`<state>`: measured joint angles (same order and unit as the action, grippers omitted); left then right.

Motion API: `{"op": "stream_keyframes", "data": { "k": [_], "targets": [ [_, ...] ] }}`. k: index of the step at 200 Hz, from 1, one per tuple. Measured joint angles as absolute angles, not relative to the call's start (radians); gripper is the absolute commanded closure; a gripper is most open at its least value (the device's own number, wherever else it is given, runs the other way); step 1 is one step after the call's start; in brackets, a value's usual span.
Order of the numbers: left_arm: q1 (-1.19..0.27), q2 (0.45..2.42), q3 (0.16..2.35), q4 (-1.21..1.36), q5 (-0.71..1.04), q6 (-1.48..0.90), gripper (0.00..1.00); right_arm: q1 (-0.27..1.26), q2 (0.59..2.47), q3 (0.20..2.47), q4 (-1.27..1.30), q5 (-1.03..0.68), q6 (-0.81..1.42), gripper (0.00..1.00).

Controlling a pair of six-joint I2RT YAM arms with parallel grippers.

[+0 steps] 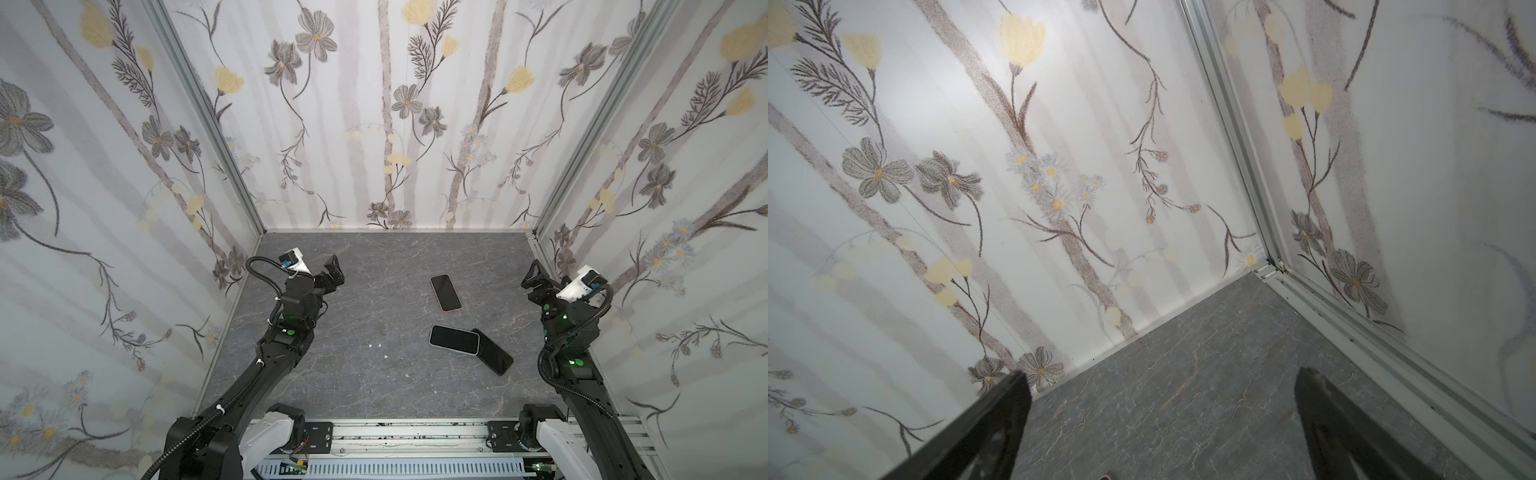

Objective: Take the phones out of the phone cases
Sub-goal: 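Raise both arms and move the right gripper over the mint-cased phone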

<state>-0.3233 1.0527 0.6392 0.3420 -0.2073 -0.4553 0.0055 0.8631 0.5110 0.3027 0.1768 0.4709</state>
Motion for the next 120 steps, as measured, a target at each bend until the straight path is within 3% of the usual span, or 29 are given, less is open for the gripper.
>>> {"op": "stream_keyframes", "data": {
  "k": [63, 120],
  "targets": [
    [-0.545, 1.139, 0.729, 0.240, -0.172, -0.476, 0.00, 0.064, 1.027, 0.664, 0.007, -0.163, 0.398, 0.00],
    [-0.683, 1.296, 0.789, 0.241, -0.099, -0.529, 0.00, 0.231, 1.264, 0.872, -0.315, -0.183, 0.274, 0.01]
  ]
}}
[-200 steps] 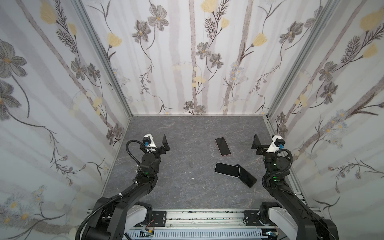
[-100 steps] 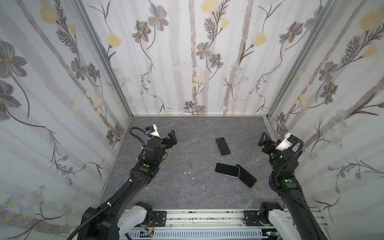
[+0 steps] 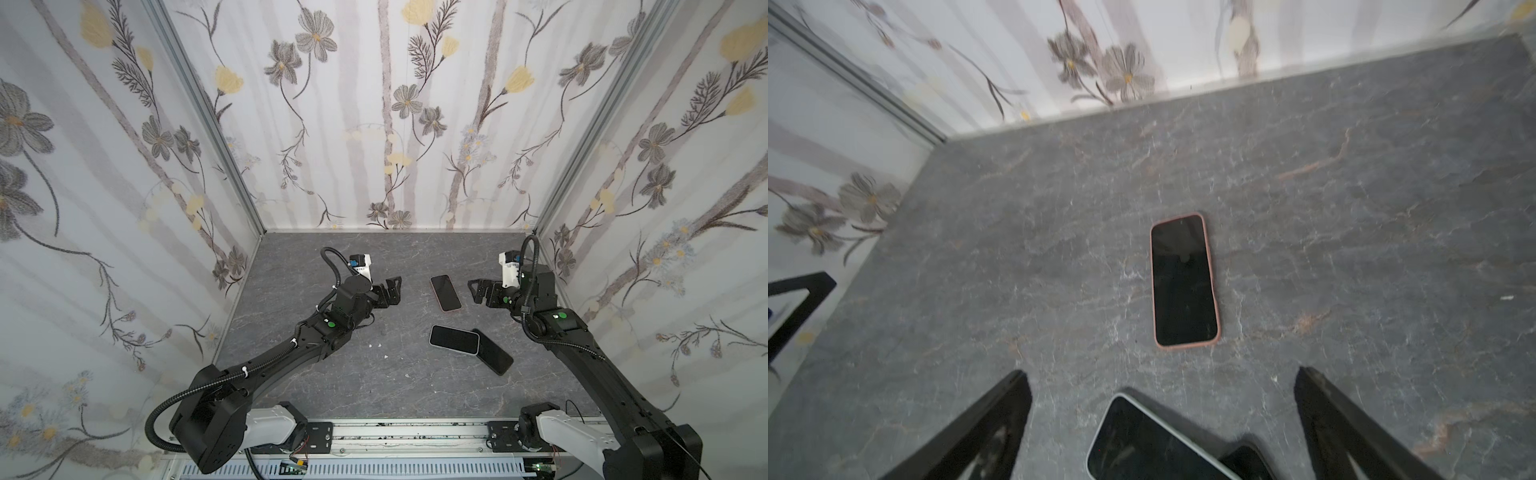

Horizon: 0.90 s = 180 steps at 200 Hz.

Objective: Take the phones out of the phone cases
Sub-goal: 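Raise both arms and move the right gripper over the mint-cased phone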

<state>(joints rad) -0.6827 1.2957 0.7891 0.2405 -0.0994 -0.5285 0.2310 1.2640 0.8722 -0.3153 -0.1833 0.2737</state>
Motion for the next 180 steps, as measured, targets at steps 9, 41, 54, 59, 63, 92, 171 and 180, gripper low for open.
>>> {"op": "stream_keyframes", "data": {
  "k": [9, 41, 54, 59, 63, 92, 171, 180],
  "targets": [
    [-0.683, 1.310, 0.789, 0.236, -0.080, -0.538, 0.00, 0.248, 1.304, 0.895, -0.355, -0.175, 0.265, 0.02],
    [-0.685, 1.319, 0.775, 0.241, -0.031, -0.579, 0.00, 0.320, 1.460, 0.972, -0.484, -0.169, 0.225, 0.03],
    [-0.685, 1.308, 0.766, 0.242, -0.024, -0.588, 0.00, 0.343, 1.510, 0.988, -0.512, -0.170, 0.217, 0.04],
    [-0.685, 1.299, 0.762, 0.242, -0.024, -0.591, 0.00, 0.347, 1.526, 0.991, -0.515, -0.172, 0.214, 0.04],
    [-0.685, 1.295, 0.759, 0.243, -0.025, -0.594, 0.00, 0.350, 1.543, 0.994, -0.517, -0.178, 0.210, 0.04],
    [-0.677, 1.272, 0.743, 0.251, -0.022, -0.598, 0.00, 0.369, 1.662, 1.019, -0.535, -0.186, 0.186, 0.04],
    [-0.604, 1.200, 0.687, 0.280, 0.036, -0.633, 0.00, 0.474, 1.856, 1.120, -0.590, -0.201, 0.058, 0.00],
    [-0.595, 1.196, 0.685, 0.281, 0.047, -0.636, 0.00, 0.477, 1.873, 1.135, -0.598, -0.189, 0.043, 0.00]
  ]
}}
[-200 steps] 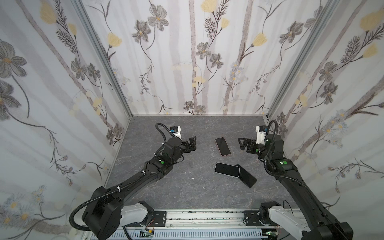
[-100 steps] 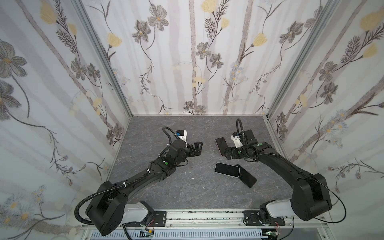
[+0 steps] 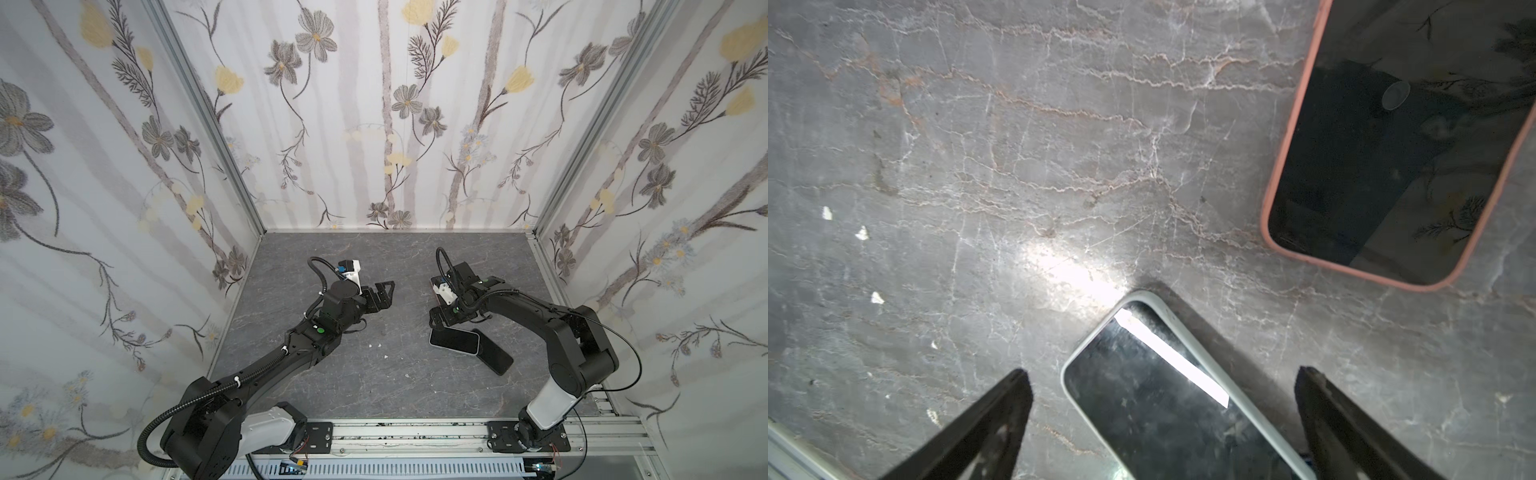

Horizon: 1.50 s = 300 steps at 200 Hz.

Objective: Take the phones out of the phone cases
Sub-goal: 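Lower the right gripper and grasp the mint-cased phone's short edge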

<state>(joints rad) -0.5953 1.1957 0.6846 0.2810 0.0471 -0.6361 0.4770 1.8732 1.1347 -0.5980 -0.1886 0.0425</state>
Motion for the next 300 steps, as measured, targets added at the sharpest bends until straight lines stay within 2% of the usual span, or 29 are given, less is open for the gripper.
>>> {"op": "stream_keyframes", "data": {
  "k": [74, 203, 300],
  "targets": [
    [-0.554, 1.158, 0.666, 0.285, 0.091, -0.640, 0.00, 0.524, 1.931, 1.173, -0.669, -0.119, -0.089, 0.00],
    [-0.477, 1.085, 0.628, 0.279, 0.144, -0.648, 0.00, 0.630, 1.906, 1.128, -0.664, -0.012, -0.327, 0.00],
    [-0.456, 1.092, 0.628, 0.274, 0.168, -0.648, 0.00, 0.639, 1.940, 1.120, -0.669, 0.027, -0.362, 0.00]
  ]
}}
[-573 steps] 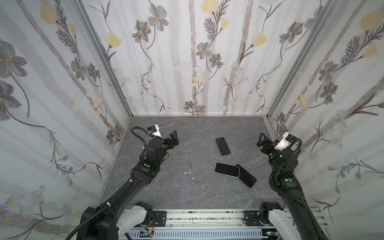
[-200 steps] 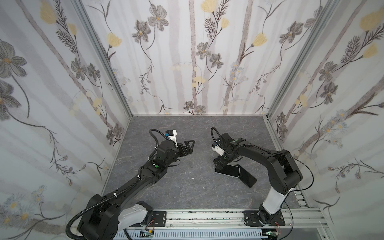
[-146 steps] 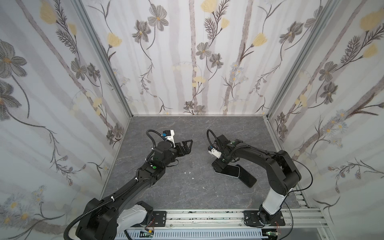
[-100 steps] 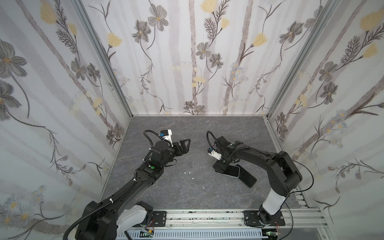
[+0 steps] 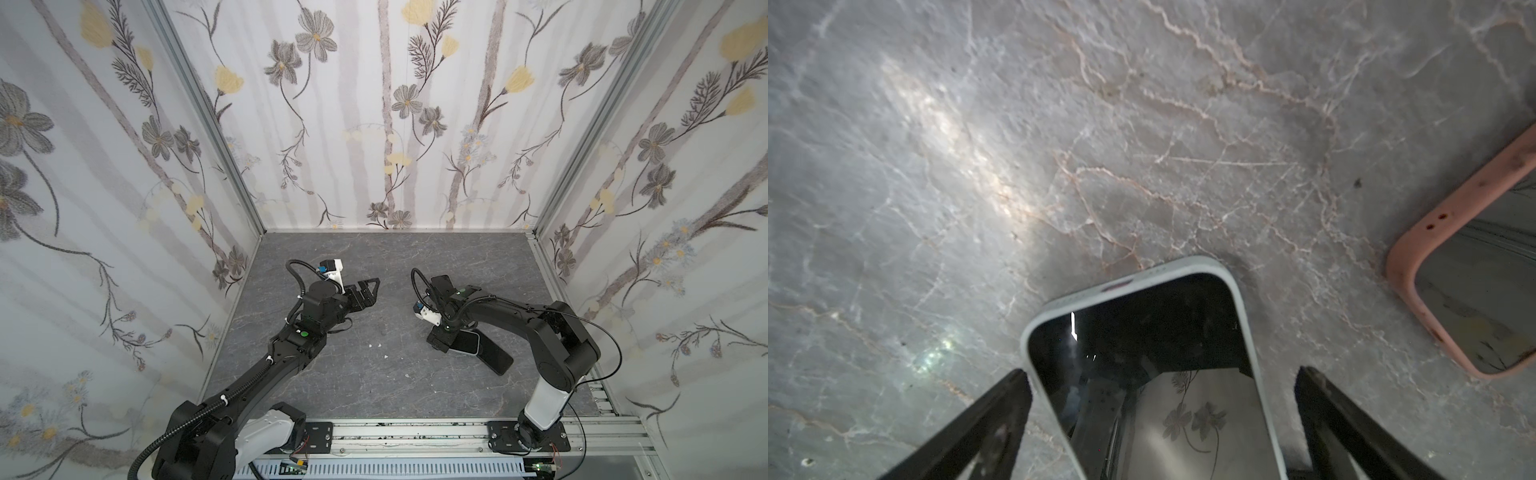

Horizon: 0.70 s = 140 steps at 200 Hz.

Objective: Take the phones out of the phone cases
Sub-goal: 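Lower the right gripper and grasp the mint-cased phone's short edge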

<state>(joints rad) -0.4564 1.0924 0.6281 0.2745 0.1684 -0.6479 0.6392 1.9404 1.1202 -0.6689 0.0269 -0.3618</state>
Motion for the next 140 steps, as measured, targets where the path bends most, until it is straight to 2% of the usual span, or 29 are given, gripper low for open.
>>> {"op": "stream_keyframes", "data": {
  "k": [83, 140],
  "targets": [
    [-0.448, 1.090, 0.628, 0.264, 0.180, -0.648, 0.00, 0.636, 2.006, 1.160, -0.701, 0.018, -0.369, 0.01],
    [-0.446, 1.108, 0.646, 0.264, 0.185, -0.647, 0.00, 0.636, 2.012, 1.169, -0.714, -0.001, -0.367, 0.14]
  ]
}}
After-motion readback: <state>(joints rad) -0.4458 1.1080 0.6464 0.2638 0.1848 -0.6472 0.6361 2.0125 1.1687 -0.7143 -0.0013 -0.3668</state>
